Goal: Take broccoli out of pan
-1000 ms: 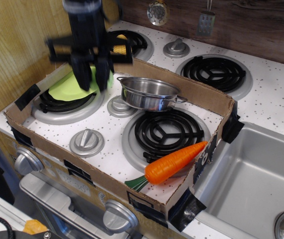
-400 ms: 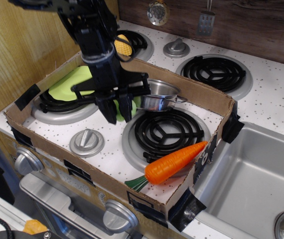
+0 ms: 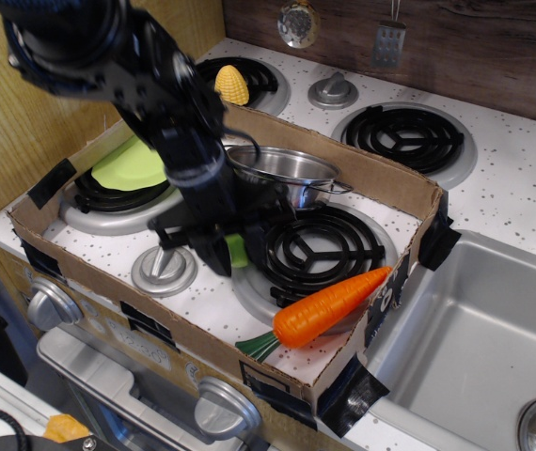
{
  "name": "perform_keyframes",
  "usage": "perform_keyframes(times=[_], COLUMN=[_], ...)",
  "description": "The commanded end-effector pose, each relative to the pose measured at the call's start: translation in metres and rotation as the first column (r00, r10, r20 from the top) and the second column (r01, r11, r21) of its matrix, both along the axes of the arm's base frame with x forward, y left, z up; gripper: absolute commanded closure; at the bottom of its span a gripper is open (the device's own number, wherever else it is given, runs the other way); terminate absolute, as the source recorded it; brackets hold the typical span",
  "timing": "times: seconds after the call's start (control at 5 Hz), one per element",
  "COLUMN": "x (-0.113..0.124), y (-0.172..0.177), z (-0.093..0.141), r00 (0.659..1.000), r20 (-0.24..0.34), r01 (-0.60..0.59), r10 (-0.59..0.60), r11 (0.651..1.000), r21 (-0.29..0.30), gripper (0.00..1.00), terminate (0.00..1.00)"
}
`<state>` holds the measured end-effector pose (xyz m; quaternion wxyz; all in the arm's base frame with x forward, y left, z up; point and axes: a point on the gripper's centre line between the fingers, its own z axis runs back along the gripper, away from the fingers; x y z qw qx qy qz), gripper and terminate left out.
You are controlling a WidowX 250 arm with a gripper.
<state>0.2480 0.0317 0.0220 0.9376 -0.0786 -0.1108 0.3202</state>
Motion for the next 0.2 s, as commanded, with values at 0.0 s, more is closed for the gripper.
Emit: perform_keyframes(times=[0.0], x=[0.0094], y=[-0.0126], z=[0.0598], r00=[0.999], r20=[-0.032], r01=[0.006], r10=[-0.002], r11=[0.992], r21=[0.123], gripper=[0.0], terminate=[1.0])
